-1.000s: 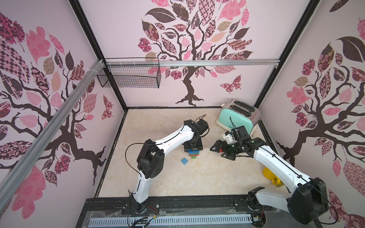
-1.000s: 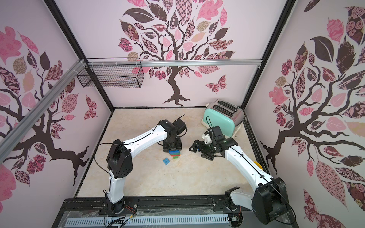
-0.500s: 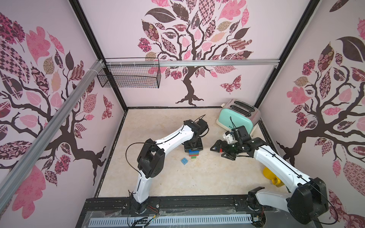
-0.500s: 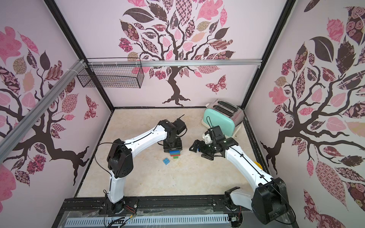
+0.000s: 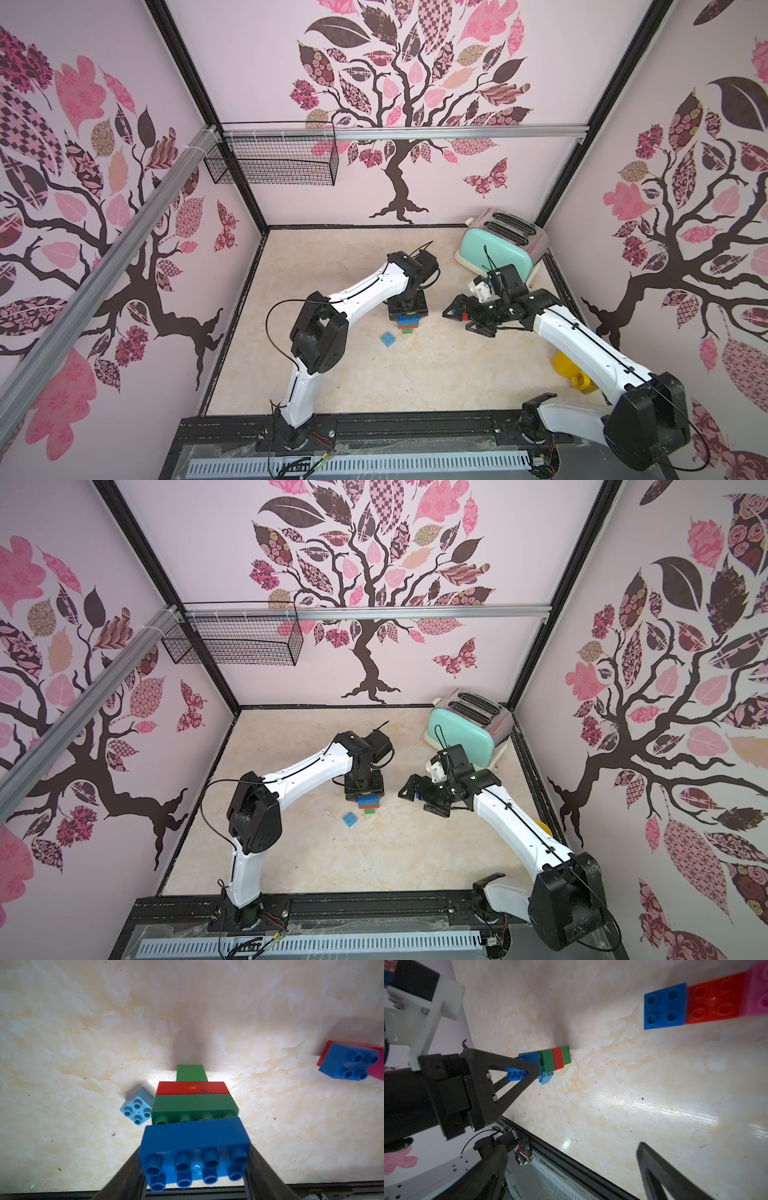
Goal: Assemble a carrot with lego
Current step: Assemble the lego brick with the lego brick.
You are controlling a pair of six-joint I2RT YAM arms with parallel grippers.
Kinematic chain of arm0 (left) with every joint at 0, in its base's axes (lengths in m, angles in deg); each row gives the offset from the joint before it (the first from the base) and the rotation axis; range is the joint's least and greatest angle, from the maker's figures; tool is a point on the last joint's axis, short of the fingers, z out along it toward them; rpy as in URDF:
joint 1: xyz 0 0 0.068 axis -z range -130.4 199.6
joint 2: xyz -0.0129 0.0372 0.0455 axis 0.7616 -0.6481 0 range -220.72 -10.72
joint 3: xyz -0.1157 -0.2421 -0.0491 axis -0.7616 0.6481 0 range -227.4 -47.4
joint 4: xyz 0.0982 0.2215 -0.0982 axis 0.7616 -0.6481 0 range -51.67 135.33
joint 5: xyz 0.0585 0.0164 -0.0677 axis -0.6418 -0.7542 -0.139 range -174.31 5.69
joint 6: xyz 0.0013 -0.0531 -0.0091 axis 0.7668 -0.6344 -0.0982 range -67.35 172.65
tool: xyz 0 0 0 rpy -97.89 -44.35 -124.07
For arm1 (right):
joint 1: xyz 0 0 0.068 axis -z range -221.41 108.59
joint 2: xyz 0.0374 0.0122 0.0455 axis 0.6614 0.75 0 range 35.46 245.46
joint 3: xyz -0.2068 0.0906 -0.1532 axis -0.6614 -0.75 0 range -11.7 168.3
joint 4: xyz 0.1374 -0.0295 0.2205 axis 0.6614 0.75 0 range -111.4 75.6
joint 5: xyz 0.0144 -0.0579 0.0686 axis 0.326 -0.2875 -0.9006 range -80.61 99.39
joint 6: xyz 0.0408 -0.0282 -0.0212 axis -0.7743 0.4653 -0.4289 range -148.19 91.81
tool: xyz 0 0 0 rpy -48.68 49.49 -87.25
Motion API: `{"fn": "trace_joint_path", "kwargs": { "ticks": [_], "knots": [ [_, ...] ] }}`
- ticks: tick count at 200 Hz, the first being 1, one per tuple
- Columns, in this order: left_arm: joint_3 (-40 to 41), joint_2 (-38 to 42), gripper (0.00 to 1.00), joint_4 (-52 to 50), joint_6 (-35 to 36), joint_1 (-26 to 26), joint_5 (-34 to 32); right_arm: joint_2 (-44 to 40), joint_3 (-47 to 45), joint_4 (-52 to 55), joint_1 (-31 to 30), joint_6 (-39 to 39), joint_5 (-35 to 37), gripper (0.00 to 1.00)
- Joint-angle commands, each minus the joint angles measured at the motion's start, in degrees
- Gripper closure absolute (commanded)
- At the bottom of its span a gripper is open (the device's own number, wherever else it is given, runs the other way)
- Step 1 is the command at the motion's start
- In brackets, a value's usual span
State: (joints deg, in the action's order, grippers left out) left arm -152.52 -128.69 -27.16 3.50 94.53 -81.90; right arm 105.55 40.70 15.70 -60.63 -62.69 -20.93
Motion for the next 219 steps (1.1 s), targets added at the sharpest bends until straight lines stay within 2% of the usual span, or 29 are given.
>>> {"fn": "trace_joint_path", "kwargs": {
  "ticks": [1,50,94,166,219],
  "knots": [
    [-2.17,-1.86,0.48,-2.18,1.54,-0.10,-1.36,0.62,0.61,1.28,0.59,0.73,-0.87,0.00],
    [-3.28,-3.05,0.48,-3.80,2.75,-0.10,-1.37,0.66,0.78,1.73,0.77,1.03,-0.88,0.00],
    [0.00,-1.35,0.48,-1.62,3.05,-0.71,-0.33,0.67,0.77,2.08,0.95,1.30,-1.04,0.00],
    [5.09,-1.13,0.50,3.65,4.12,-2.30,4.84,1.02,0.97,2.27,1.03,1.37,-1.09,0.01],
    [8.39,-2.21,0.51,4.78,4.78,-2.30,4.78,1.27,1.47,2.71,1.11,1.65,-0.87,0.01]
  ]
}}
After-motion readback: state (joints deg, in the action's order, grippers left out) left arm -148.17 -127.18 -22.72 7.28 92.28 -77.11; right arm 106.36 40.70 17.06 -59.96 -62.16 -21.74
